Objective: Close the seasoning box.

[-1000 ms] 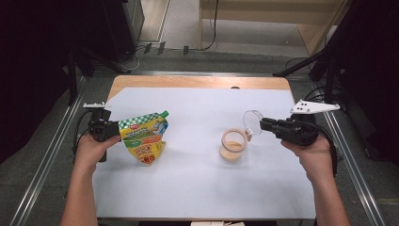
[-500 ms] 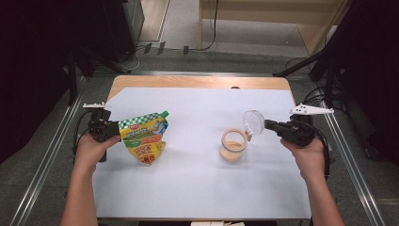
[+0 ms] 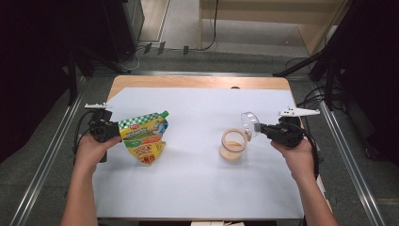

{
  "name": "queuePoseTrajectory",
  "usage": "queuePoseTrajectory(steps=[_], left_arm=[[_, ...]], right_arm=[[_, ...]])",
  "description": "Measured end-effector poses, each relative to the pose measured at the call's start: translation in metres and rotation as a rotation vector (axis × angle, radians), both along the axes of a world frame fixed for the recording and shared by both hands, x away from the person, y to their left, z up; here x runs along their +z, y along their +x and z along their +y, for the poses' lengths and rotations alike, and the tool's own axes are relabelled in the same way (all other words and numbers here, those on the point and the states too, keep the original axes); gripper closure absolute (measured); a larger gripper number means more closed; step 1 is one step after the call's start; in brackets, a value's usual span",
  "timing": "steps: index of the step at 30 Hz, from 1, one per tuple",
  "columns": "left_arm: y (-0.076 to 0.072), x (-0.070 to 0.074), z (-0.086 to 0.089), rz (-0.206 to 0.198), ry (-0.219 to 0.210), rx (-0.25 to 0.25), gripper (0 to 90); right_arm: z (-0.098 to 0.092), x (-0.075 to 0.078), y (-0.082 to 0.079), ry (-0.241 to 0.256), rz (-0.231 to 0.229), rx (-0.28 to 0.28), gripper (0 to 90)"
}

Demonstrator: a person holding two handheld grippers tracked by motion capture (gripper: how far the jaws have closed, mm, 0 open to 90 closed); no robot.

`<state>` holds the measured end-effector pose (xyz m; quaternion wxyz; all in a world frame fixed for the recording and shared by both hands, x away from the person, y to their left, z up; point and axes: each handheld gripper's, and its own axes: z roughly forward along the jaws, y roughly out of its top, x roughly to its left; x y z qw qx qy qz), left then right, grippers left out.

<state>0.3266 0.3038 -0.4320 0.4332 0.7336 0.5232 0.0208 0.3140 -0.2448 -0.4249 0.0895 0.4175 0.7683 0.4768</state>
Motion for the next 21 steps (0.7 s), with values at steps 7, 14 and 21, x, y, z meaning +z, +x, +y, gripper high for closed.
queuePoseTrajectory(steps=[7, 14, 21], left_arm=[[0.000, 0.000, 0.001, 0.001, -0.003, 0.005, 48.4], [-0.002, -0.003, 0.003, 0.004, -0.005, 0.013, 48.2], [-0.002, -0.004, 0.001, 0.003, 0.001, 0.007, 47.8]], right_arm=[[0.018, 0.003, -0.006, 0.008, -0.012, 0.058, 90.0], [0.035, 0.006, -0.008, -0.003, -0.019, 0.106, 88.0], [0.026, 0.006, -0.006, 0.006, -0.025, 0.100, 69.9]])
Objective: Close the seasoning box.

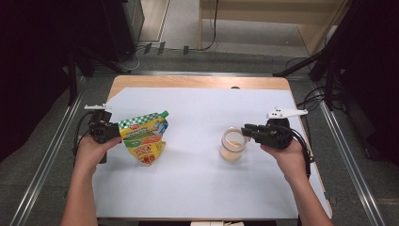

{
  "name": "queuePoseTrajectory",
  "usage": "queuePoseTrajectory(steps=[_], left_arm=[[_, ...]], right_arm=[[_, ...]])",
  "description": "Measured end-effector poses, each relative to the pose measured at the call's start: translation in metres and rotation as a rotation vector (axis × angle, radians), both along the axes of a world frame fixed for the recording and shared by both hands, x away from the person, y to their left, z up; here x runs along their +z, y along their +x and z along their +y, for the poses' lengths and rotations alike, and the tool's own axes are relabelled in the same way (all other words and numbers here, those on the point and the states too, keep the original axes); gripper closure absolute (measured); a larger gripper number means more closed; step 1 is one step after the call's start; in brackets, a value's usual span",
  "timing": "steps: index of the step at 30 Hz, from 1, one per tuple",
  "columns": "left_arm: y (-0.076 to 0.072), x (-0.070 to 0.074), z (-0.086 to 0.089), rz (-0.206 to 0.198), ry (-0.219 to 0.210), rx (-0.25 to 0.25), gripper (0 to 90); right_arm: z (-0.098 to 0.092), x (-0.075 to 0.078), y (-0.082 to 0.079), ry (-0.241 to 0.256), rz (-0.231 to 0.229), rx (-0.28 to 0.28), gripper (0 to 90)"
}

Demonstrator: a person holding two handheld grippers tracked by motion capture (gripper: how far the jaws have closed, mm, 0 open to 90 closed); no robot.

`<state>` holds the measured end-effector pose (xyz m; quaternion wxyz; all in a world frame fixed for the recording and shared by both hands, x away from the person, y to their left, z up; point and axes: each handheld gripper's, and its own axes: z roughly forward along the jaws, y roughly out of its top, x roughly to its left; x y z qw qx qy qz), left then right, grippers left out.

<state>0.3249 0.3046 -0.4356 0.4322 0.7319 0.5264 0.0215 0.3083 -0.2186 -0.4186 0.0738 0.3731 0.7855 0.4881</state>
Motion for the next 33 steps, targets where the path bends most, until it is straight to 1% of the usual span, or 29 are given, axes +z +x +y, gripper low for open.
queuePoseTrajectory(steps=[3, 5, 8, 9, 11, 13, 15, 16, 17, 18, 20, 23, 25, 27, 28, 31, 33], left_arm=[[0.000, -0.001, -0.001, 0.003, 0.003, -0.001, 47.7], [0.000, -0.001, -0.001, 0.006, 0.004, -0.001, 47.6], [0.000, -0.001, -0.001, 0.004, 0.005, 0.000, 47.4], [0.000, -0.001, -0.001, 0.005, 0.004, 0.002, 47.3], [0.001, -0.002, -0.001, 0.006, 0.007, 0.001, 47.1], [0.001, -0.002, -0.002, 0.006, 0.008, 0.001, 46.8], [0.001, -0.002, -0.002, 0.005, 0.013, 0.001, 46.8], [0.001, -0.002, -0.003, 0.004, 0.012, 0.000, 46.7], [0.001, -0.002, -0.003, 0.004, 0.012, 0.000, 46.7], [0.001, -0.002, -0.003, 0.005, 0.012, -0.001, 46.7], [0.001, -0.002, -0.003, 0.007, 0.012, 0.000, 46.6], [0.001, -0.003, -0.003, 0.008, 0.014, -0.001, 46.6], [0.001, -0.003, -0.003, 0.009, 0.015, -0.001, 46.6], [0.001, -0.004, -0.003, 0.012, 0.018, 0.002, 46.6], [0.001, -0.004, -0.003, 0.014, 0.018, 0.003, 46.6], [0.001, -0.005, -0.003, 0.018, 0.012, 0.000, 46.1], [0.002, -0.005, -0.003, 0.017, 0.011, 0.001, 46.1]], right_arm=[[-0.008, 0.000, 0.002, 0.025, 0.005, -0.012, 64.9], [-0.014, 0.000, 0.003, 0.032, -0.004, -0.024, 62.1], [-0.024, -0.002, 0.006, 0.031, -0.007, -0.049, 55.4], [-0.029, -0.003, 0.008, 0.037, 0.000, -0.050, 51.0], [-0.036, -0.007, 0.011, 0.034, 0.015, -0.058, 48.2], [-0.043, -0.010, 0.013, 0.041, 0.018, -0.068, 44.1], [-0.050, -0.013, 0.015, 0.044, 0.022, -0.085, 42.0], [-0.052, -0.015, 0.016, 0.041, 0.018, -0.097, 40.7], [-0.054, -0.016, 0.016, 0.032, 0.008, -0.128, 38.8], [-0.056, -0.018, 0.016, 0.023, -0.007, -0.135, 36.7], [-0.060, -0.021, 0.017, 0.008, -0.023, -0.149, 35.4], [-0.064, -0.024, 0.019, 0.007, -0.018, -0.160, 30.8], [-0.065, -0.028, 0.020, 0.003, -0.018, -0.172, 30.0], [-0.066, -0.032, 0.021, -0.015, -0.026, -0.181, 29.5], [-0.067, -0.036, 0.021, -0.025, -0.028, -0.183, 27.9], [-0.069, -0.044, 0.023, -0.059, -0.025, -0.190, 26.7], [-0.072, -0.049, 0.025, -0.065, -0.025, -0.182, 25.4]])
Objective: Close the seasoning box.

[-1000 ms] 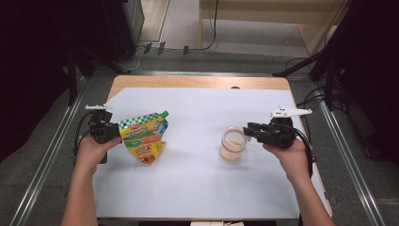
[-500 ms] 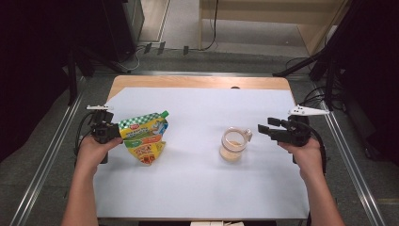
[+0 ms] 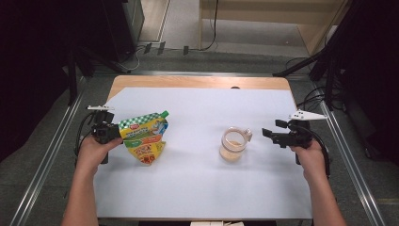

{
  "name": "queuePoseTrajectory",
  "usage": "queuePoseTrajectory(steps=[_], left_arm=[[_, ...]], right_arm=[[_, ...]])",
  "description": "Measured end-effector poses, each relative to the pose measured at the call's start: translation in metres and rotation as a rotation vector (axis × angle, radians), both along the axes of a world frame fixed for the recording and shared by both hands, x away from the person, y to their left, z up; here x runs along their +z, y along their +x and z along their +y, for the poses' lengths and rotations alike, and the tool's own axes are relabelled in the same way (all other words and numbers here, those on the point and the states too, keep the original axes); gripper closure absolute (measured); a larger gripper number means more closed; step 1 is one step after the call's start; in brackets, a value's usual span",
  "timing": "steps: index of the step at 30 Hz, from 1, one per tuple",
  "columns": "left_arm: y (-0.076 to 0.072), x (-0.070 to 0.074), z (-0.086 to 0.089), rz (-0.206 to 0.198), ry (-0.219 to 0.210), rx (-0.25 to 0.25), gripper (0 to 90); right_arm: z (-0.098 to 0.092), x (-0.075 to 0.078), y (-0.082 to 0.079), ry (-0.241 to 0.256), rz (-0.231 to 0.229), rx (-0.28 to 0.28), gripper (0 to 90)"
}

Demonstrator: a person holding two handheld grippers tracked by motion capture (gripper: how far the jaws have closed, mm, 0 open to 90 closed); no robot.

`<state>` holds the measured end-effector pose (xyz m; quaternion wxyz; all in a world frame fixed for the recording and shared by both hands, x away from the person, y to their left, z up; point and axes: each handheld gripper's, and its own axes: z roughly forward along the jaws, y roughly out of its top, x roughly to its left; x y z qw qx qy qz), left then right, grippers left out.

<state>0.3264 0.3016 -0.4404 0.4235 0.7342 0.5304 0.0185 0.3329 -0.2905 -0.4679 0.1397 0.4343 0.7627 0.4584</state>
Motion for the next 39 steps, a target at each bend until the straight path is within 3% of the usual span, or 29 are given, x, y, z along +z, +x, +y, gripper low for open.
queuePoseTrajectory(steps=[3, 15, 29, 39], left_arm=[[0.000, -0.001, 0.000, 0.004, 0.004, -0.004, 45.9], [0.002, -0.005, -0.004, 0.017, 0.011, -0.003, 44.7], [0.002, -0.008, -0.003, 0.022, 0.009, 0.013, 44.2], [0.003, -0.008, 0.000, -0.013, 0.012, 0.051, 40.6]], right_arm=[[-0.003, -0.007, 0.003, -0.028, 0.010, -0.022, 24.8], [-0.009, -0.026, 0.008, -0.038, 0.048, -0.047, 25.2], [-0.009, -0.026, 0.008, -0.045, 0.046, -0.055, 25.2], [-0.007, -0.024, 0.005, -0.058, 0.039, -0.049, 25.2]])
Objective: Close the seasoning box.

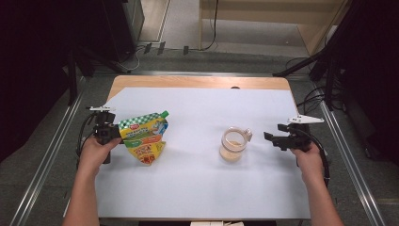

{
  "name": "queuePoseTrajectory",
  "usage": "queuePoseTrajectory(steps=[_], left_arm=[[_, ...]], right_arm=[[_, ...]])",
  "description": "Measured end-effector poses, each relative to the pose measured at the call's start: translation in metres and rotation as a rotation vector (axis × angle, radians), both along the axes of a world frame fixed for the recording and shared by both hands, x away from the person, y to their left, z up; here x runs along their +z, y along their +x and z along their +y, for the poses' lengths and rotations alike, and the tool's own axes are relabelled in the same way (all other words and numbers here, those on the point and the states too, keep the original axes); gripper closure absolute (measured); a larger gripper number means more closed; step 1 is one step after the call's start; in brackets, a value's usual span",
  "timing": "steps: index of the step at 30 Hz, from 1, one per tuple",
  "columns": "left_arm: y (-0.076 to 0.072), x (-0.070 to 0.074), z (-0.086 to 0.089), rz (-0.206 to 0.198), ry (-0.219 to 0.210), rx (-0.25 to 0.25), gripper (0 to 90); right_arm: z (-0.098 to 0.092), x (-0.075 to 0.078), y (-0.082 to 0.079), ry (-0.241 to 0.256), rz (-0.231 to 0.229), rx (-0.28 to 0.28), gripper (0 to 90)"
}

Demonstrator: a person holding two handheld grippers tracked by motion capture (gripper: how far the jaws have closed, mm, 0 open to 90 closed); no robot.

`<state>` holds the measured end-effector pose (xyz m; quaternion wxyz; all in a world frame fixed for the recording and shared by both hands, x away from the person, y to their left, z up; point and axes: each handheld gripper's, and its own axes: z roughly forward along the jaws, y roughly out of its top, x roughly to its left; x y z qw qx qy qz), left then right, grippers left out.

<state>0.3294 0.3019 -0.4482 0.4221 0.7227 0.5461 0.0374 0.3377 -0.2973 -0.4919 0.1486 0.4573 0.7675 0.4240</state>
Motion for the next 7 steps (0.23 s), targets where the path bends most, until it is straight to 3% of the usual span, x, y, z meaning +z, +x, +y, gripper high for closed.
queuePoseTrajectory(steps=[7], left_arm=[[0.0011, 0.0001, 0.0024, -0.036, 0.004, 0.028, 32.8]], right_arm=[[-0.0012, 0.0006, -0.0003, 0.007, -0.003, -0.005, 25.2]])
